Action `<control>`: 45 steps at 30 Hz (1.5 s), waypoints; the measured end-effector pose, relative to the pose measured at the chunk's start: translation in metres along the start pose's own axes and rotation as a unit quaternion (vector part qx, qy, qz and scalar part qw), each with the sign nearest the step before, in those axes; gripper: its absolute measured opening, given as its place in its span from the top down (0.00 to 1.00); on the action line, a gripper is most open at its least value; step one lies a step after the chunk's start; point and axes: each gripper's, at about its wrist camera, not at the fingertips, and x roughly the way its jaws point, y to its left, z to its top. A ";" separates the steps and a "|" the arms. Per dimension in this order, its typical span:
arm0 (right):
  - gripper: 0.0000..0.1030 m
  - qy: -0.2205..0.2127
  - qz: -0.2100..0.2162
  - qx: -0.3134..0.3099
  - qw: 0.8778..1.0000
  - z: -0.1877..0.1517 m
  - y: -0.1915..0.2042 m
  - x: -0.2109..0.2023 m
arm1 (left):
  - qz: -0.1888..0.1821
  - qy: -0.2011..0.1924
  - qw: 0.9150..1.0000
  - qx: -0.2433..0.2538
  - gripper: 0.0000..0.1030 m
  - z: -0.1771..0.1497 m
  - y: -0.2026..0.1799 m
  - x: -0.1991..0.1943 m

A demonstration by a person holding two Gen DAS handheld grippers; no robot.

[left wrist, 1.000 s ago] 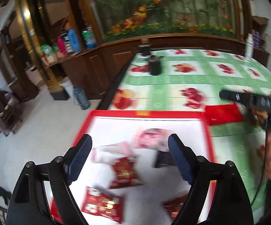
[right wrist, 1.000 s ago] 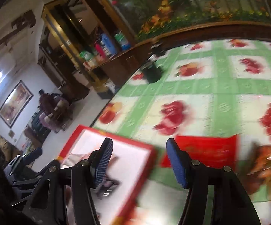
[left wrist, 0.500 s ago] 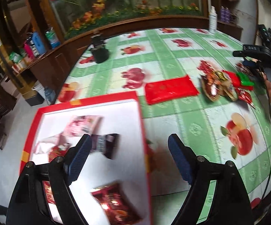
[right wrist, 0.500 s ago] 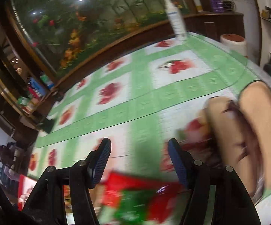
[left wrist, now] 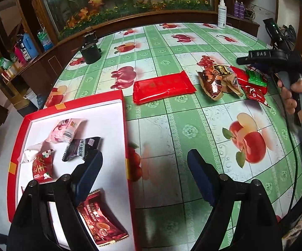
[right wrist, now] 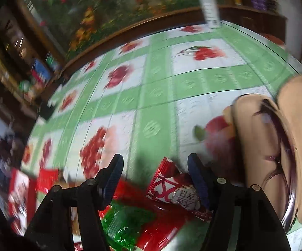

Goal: Organize snacks
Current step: 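Sweep the green-and-red pack and red candy bags toward the tray with the right gripper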

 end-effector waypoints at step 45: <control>0.51 0.027 0.039 -0.263 0.964 -0.127 0.075 -0.056 | -0.112 0.060 0.992 -0.021 0.19 -0.050 -0.069 0.000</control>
